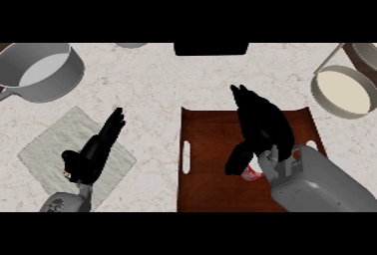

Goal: Pick the can from the tray and place it in the tiered basket

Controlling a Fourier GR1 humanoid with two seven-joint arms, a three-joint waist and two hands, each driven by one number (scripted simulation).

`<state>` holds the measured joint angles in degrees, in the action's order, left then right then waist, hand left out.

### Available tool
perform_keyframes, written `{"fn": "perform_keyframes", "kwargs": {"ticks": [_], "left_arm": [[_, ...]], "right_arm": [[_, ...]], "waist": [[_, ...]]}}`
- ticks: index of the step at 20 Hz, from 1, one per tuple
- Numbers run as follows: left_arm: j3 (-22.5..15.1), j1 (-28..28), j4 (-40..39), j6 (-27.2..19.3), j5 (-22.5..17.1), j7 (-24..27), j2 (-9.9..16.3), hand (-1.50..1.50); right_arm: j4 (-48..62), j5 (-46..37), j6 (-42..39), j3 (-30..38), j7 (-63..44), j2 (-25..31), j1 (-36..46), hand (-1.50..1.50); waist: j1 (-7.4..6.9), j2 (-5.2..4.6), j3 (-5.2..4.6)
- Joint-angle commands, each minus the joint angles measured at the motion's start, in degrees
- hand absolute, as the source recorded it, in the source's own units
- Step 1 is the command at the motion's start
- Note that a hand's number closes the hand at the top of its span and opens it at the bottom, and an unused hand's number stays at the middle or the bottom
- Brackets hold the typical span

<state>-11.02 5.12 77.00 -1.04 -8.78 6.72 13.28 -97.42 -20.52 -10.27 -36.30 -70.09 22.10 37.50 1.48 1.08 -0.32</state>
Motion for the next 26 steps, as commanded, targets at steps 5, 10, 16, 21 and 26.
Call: {"fn": "perform_keyframes", "kwargs": {"ticks": [5, 10, 16, 21, 26], "left_arm": [[-0.44, 0.95, 1.63, -0.45, 0.54, -1.06, -0.64, 0.00], [0.86, 1.98, -1.45, 0.03, 0.28, -0.74, -0.49, 0.00], [0.01, 1.08, 0.34, -0.27, 1.22, -0.67, -1.36, 0.00], [0.82, 1.67, 2.19, 0.56, 0.39, -2.01, -0.59, 0.00], [1.64, 1.58, 1.26, 2.04, 0.00, -2.08, 0.14, 0.00]], "right_arm": [[3.77, -4.22, -5.89, -2.10, -15.09, 1.06, -3.43, -1.50], [1.33, -6.67, -4.76, -0.78, -15.12, -1.90, -8.29, -1.50], [0.60, -9.86, -4.52, 0.08, -13.94, -2.31, -12.27, -1.50], [1.04, -12.84, -4.55, 2.36, -15.13, -4.01, -15.15, -1.50], [0.84, -15.77, -3.89, 2.43, -14.40, -6.28, -18.53, -1.50]], "waist": [[-0.24, -0.39, 0.15], [0.72, -0.42, 0.10], [-0.78, -0.77, 0.26], [-0.89, -0.62, 0.25], [-1.35, -0.89, 0.27]]}}
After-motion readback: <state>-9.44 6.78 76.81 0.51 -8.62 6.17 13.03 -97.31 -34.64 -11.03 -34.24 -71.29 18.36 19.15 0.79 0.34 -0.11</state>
